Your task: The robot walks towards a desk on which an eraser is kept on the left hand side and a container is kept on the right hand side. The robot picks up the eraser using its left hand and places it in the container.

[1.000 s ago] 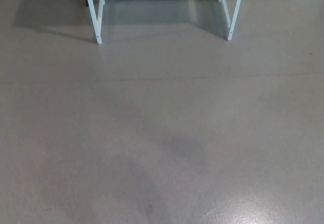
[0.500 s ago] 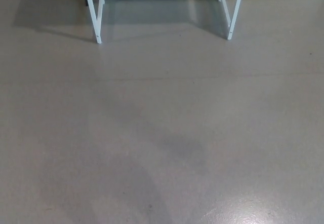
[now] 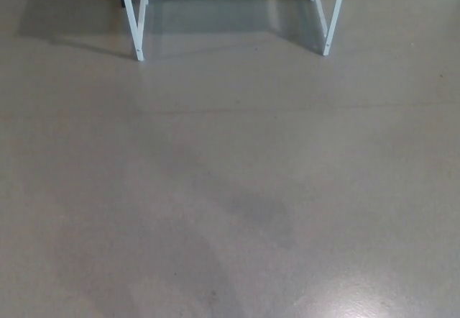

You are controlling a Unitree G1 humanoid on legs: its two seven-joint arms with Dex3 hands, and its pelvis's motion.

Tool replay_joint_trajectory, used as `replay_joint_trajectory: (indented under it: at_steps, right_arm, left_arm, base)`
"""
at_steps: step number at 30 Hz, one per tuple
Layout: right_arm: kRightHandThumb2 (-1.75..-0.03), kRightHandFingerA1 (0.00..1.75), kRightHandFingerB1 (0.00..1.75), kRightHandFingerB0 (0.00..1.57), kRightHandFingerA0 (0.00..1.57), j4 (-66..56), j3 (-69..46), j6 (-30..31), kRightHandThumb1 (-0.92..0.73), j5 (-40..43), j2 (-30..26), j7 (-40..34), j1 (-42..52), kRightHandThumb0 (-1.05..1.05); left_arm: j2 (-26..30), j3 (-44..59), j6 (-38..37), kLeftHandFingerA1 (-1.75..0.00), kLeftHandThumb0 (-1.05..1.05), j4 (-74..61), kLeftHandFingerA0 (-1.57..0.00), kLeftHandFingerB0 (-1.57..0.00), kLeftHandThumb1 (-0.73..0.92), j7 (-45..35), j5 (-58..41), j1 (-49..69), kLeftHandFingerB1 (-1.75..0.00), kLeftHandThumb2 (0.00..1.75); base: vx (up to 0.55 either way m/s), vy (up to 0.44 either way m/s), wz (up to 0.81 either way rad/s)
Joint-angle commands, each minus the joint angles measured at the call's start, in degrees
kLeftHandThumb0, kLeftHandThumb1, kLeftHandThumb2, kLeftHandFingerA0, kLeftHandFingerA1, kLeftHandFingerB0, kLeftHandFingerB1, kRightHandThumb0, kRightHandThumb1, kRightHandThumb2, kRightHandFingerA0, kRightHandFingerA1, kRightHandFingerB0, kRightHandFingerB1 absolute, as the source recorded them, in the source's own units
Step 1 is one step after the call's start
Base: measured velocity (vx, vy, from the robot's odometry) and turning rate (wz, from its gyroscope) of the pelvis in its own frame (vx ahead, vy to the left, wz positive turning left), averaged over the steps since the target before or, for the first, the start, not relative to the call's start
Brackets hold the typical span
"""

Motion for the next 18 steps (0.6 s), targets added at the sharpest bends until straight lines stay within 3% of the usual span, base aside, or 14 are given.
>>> replay_joint_trajectory:
  at_steps: [1, 2, 3, 5, 6, 8, 14, 15, 18]
  right_arm:
    - [-0.53, 0.47, 0.37, 0.29, 0.42, 0.2, 0.1, -1.9, -0.43, 0.4, -0.6, -0.3, 0.4, -0.49]
    - [-0.53, 0.47, 0.37, 0.29, 0.42, 0.0, 0.2, -2.1, -0.43, 0.4, -0.6, -0.4, 0.6, -0.49]
    - [-0.71, 0.55, 0.46, 0.24, 0.4, -0.2, 0.8, -2.3, -0.37, -0.1, -0.7, -0.3, 0.8, -0.57]
    - [-0.71, 0.55, 0.46, 0.24, 0.4, -0.1, 1.2, -2.4, -0.37, -0.3, -0.7, -0.4, 0.9, -0.57]
    - [-0.54, 0.47, 0.37, 0.28, 0.42, -0.2, 1.6, -2.7, -0.45, -0.6, -0.7, -0.5, 1.0, -0.51]
    - [-0.53, 0.47, 0.36, 0.28, 0.4, 0.2, 1.2, -2.2, -0.44, 0.2, -0.5, -0.8, 0.8, -0.49]
    - [-0.53, 0.49, 0.37, 0.28, 0.4, 0.4, 1.2, -2.4, -0.43, 0.7, -0.4, -0.5, 0.9, -0.47]
    - [-0.53, 0.49, 0.36, 0.28, 0.4, 0.3, 1.2, -2.2, -0.45, 0.7, -0.4, -0.6, 0.9, -0.45]
    - [-0.53, 0.48, 0.36, 0.27, 0.39, 0.6, 1.3, -2.2, -0.44, 0.7, -0.4, -0.3, 0.8, -0.46]
  left_arm:
    - [1.0, -1.7, -3.5, -0.55, -0.16, 0.2, -0.26, -0.1, 0.47, 1.4, 1.4, 0.6, -0.47, 0.89]
    - [1.1, -2.1, -3.6, -0.55, -0.16, -0.1, -0.26, -0.1, 0.47, 1.3, 1.6, 0.8, -0.47, 0.89]
    - [0.8, -1.3, -3.3, -0.58, -0.12, -0.3, -0.33, -0.08, 0.48, 0.7, 0.2, 0.9, -0.47, 0.9]
    - [0.8, -1.0, -3.3, -0.58, -0.12, -0.6, -0.33, -0.08, 0.48, 0.5, -0.3, 1.2, -0.47, 0.9]
    - [1.0, -1.9, -3.2, -0.6, -0.13, -0.6, -0.36, -0.08, 0.48, 1.4, 0.8, 1.1, -0.46, 0.9]
    - [1.3, -2.8, -3.3, -0.55, -0.15, -0.9, -0.26, -0.08, 0.48, 1.4, 1.4, 1.5, -0.46, 0.89]
    - [1.4, -3.1, -3.2, -0.62, -0.14, -0.5, -0.41, -0.11, 0.47, 1.4, 1.0, 1.2, -0.47, 0.9]
    - [1.5, -3.5, -3.6, -0.57, -0.15, -0.5, -0.32, -0.1, 0.48, 1.6, 1.3, 1.3, -0.47, 0.89]
    - [1.7, -4.2, -4.1, -0.56, -0.16, -0.3, -0.29, -0.09, 0.48, 1.4, 1.6, 1.4, -0.46, 0.89]
  base:
    - [-0.11, -0.052, 0.37]
    - [-0.12, -0.047, 0.46]
    - [-0.11, -0.03, -0.17]
    - [0.02, 0.004, -0.03]
    - [0.08, 0.092, -0.03]
    - [0.04, 0.154, -0.03]
    - [0.18, 0.354, -0.21]
    - [0.21, 0.202, -0.07]
    - [0.22, 0.098, 0.02]
